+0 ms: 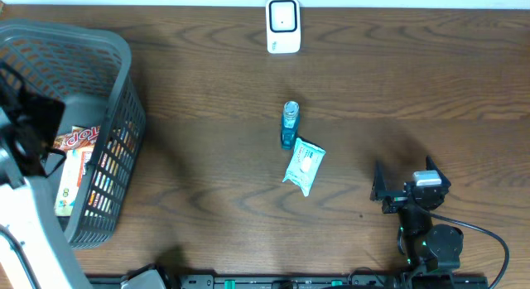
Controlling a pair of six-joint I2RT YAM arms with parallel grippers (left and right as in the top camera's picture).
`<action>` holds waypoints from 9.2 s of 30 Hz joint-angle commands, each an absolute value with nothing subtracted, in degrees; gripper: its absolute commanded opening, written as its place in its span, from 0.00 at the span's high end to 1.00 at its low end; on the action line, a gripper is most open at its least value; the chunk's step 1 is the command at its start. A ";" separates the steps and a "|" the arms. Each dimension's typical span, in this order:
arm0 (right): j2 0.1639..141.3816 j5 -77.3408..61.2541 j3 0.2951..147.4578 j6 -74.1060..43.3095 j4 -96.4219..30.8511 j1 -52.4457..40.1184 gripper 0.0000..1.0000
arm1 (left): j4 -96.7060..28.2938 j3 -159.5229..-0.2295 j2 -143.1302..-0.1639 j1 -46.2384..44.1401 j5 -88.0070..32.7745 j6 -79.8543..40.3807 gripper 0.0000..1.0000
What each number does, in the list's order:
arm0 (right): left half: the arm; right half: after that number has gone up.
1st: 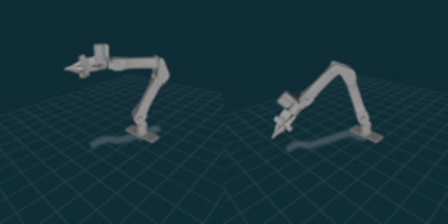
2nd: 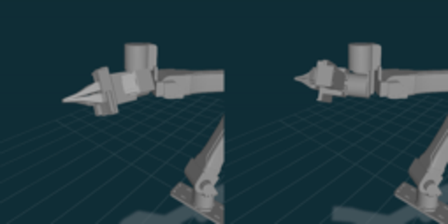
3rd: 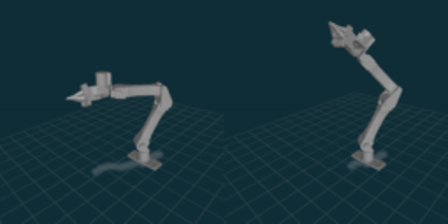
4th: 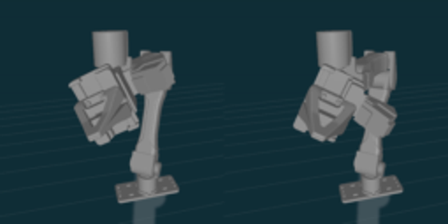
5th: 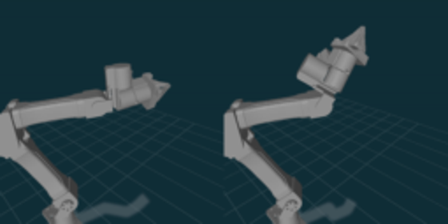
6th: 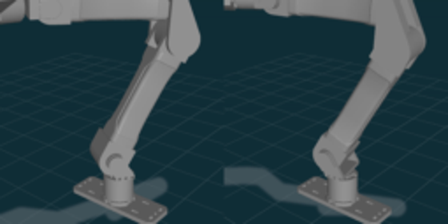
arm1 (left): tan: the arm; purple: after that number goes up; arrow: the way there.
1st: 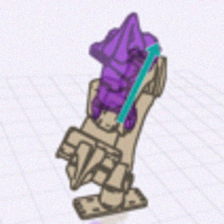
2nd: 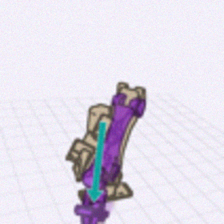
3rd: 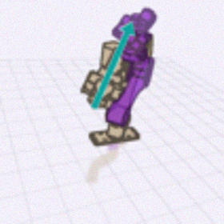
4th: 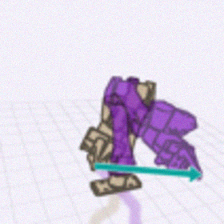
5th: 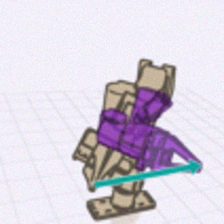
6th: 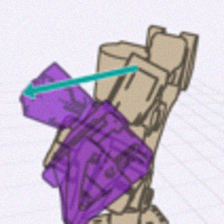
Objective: Scan the item barcode
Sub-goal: 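Reach into the basket and grasp the yellow wipes pack, then lift the yellow wipes pack out and carry it toward the scanner, then lower the yellow pack onto the table left of the green pack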
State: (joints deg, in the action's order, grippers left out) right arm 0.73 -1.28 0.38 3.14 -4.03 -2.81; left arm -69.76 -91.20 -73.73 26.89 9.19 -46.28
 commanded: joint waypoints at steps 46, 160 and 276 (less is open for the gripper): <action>0.64 -0.99 0.32 2.39 -4.29 -2.24 0.01 | -59.22 -78.11 -112.36 30.59 3.44 -114.34 0.02; 0.64 -0.97 0.32 2.39 -4.29 -2.24 0.01 | -39.48 -71.40 -97.14 -27.22 -1.61 -15.29 0.51; 0.67 -0.99 0.32 2.39 -4.29 -2.24 0.01 | -34.46 -59.88 -108.25 -24.93 6.13 -54.52 0.93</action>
